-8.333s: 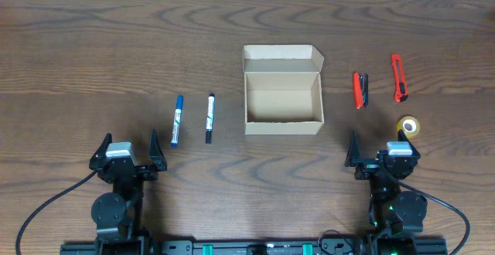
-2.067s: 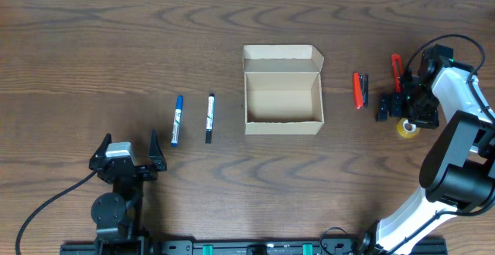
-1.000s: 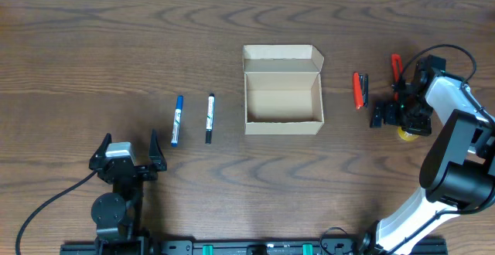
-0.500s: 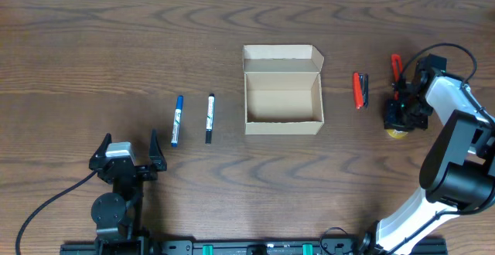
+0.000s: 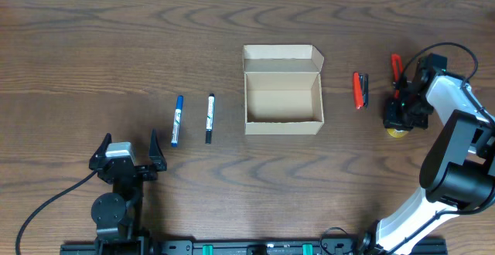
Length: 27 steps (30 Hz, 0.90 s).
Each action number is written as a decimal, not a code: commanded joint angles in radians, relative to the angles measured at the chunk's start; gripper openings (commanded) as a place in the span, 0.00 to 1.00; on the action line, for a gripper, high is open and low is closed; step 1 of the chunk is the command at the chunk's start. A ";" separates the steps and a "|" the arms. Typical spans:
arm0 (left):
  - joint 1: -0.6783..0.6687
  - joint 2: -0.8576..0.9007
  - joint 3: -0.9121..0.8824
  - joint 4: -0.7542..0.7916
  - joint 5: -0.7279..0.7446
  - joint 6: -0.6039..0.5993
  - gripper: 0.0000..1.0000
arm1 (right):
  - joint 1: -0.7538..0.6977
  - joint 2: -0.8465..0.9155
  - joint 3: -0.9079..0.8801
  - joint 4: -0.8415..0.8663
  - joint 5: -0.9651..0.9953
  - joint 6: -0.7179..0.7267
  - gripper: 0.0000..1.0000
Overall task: Pack container
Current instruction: 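Close the right gripper on the yellow tape roll's rim, then carry the tape roll into the cardboard box and release it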
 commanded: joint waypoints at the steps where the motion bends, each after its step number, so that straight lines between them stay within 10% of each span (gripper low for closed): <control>1: 0.003 -0.006 -0.011 -0.053 0.011 -0.003 0.95 | -0.003 0.010 0.093 -0.040 -0.045 0.021 0.01; 18: 0.003 -0.006 -0.011 -0.053 0.012 -0.003 0.95 | 0.299 -0.106 0.837 -0.510 -0.362 -0.050 0.01; 27: 0.003 -0.006 -0.011 -0.053 0.012 -0.003 0.95 | 0.640 -0.164 0.842 -0.536 -0.217 -0.046 0.01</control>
